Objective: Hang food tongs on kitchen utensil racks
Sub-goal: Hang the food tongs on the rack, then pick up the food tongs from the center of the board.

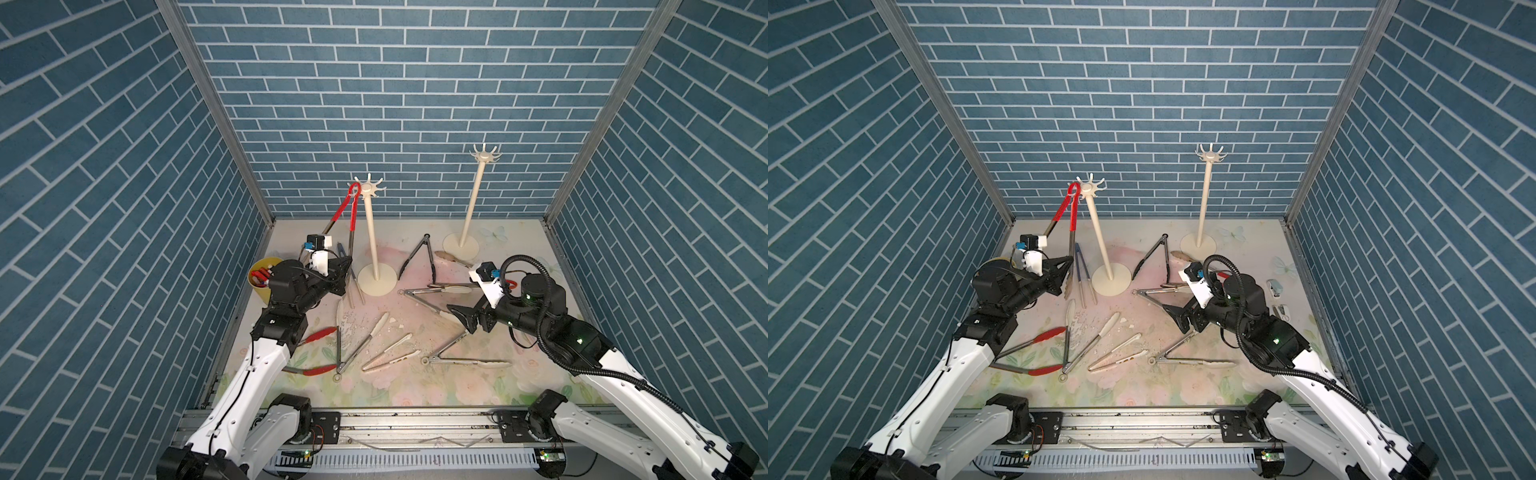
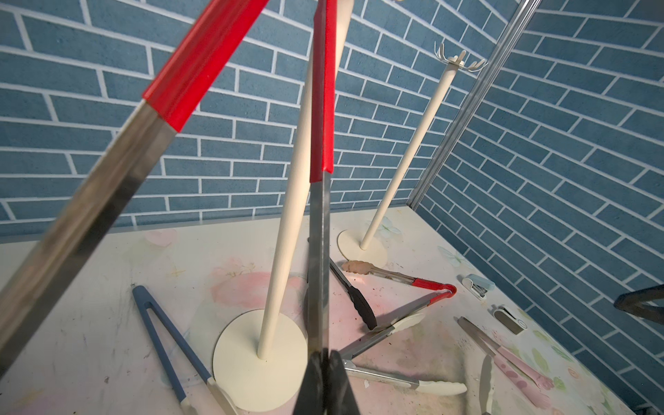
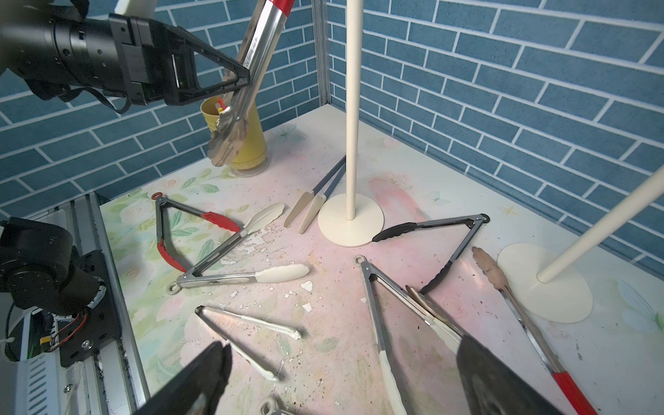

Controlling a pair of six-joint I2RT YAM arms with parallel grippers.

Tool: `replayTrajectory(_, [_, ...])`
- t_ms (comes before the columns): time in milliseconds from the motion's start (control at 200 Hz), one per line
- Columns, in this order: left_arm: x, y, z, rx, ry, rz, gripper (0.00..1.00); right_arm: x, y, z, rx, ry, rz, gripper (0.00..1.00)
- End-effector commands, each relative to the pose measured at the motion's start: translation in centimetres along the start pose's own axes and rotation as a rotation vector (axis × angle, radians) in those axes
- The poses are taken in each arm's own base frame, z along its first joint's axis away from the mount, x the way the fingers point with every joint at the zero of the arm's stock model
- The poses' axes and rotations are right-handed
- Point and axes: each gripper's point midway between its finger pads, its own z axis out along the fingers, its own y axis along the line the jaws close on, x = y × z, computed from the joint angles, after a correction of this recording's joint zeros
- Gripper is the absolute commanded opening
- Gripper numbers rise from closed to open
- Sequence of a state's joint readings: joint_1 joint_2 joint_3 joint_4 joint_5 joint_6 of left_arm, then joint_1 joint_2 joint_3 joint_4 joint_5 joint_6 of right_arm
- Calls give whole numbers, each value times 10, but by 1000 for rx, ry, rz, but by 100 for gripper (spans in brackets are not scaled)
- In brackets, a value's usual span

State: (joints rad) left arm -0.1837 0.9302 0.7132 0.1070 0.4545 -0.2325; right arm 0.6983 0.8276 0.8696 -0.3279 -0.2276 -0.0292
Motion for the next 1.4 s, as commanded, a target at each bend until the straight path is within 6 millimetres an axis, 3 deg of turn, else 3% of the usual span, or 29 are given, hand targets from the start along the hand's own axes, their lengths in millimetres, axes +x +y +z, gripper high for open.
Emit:
replayTrajectory(0, [8, 1, -1, 6, -15, -10, 0, -5, -4, 0, 15, -6, -44, 99])
replayTrajectory(70, [13, 2, 0, 10, -15, -20, 8, -4, -5, 3, 17, 0, -43, 99])
replayTrajectory(140, [15, 3, 2, 7, -9, -27, 32, -4, -5, 6, 17, 5, -40, 99])
replayTrajectory(240, [14, 4, 6, 4, 9, -34, 55, -3, -8, 11, 26, 17, -32, 99])
replayTrajectory(460, [12, 7, 5, -22, 25, -38, 66, -3, -12, 24, 28, 28, -14, 99])
replayTrajectory(585, [14, 16, 0, -83, 30, -53, 81, 0, -14, 30, 28, 44, -7, 99])
replayTrajectory(620, [6, 18, -2, -109, 21, -52, 83, 0, -14, 31, 28, 44, -5, 99])
replayTrajectory(895, [23, 52, -4, -291, 88, -90, 88, 2, -14, 34, 21, 51, 0, 99])
replayTrajectory(1395, [50, 90, -4, -451, 195, -170, 81, 4, -12, 35, 4, 56, 4, 99])
